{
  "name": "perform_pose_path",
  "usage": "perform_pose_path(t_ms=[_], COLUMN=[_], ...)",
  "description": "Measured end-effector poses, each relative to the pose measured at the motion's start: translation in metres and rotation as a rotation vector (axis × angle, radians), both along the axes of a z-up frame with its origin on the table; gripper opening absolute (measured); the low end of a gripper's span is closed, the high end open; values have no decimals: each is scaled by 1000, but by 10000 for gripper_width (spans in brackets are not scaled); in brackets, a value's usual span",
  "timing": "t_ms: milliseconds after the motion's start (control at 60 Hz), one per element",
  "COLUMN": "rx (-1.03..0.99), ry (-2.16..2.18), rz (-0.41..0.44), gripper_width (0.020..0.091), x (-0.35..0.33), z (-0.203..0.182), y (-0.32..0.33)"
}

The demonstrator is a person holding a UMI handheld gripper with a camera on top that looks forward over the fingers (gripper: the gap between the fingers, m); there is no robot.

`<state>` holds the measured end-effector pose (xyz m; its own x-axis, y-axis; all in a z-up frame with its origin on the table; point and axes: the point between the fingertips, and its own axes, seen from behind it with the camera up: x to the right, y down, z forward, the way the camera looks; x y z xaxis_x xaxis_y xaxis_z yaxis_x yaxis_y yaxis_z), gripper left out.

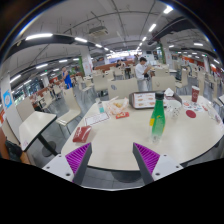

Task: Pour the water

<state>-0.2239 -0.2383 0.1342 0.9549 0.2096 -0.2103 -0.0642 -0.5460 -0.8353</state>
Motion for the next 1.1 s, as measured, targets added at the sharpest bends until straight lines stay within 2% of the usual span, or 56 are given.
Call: perform_pose_path(t_ms=[350,600,883,933,950,983,1000,1100], rx=[45,127,278,294,295,293,288,330], ry=[-49,-141,-149,-177,-184,-204,-221,-235], rz=[-119,-277,-262,-246,-239,-238,-234,-192], gripper_width=[836,829,823,782,743,624,530,499], x=[42,123,138,138,137,138,139,135], z=[-10,-35,-53,-58,-61,-68,-73,-67], y=[27,76,171,183,186,191,192,197])
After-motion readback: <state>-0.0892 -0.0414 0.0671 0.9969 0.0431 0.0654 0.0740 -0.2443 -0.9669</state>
